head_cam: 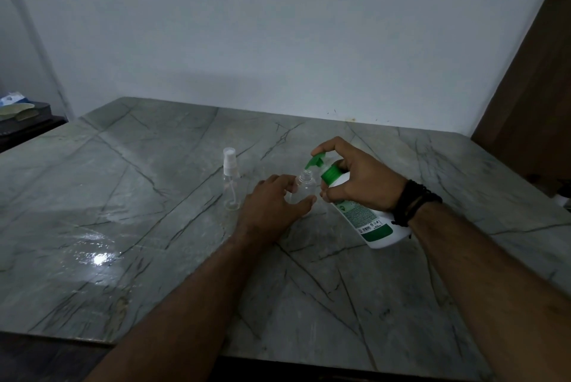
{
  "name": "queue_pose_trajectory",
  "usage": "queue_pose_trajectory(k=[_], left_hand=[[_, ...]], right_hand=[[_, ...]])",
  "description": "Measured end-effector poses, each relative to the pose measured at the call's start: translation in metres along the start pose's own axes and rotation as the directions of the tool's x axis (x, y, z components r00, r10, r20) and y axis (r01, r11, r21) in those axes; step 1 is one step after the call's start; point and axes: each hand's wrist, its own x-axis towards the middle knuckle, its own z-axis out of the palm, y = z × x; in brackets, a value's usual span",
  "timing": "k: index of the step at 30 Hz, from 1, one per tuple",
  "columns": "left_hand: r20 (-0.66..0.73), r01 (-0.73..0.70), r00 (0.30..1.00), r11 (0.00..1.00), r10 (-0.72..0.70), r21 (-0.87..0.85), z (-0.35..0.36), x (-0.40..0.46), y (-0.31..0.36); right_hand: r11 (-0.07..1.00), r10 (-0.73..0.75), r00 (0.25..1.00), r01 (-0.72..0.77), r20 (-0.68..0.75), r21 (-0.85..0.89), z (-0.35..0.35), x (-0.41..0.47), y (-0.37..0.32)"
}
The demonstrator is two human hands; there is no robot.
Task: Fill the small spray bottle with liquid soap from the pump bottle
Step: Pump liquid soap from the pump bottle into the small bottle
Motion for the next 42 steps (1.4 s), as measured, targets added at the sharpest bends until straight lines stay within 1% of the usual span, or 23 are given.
queue_pose_trajectory(k=[16,42], left_hand=[[-0.010,0.012,1.000,1.000,-0.012,0.001,-0.0004,-0.0013,0.0011],[0.031,0.025,0.999,1.000,-0.025,0.000,-0.0037,-0.0009,0.0043]], right_hand=[[1.000,-0.009,1.000,0.009,0.002,-0.002,-0.0007,0.0003,0.0025],[1.000,-0.005,1.000,0.005,0.009,-0.001,-0.0039,-0.0006,0.0034]])
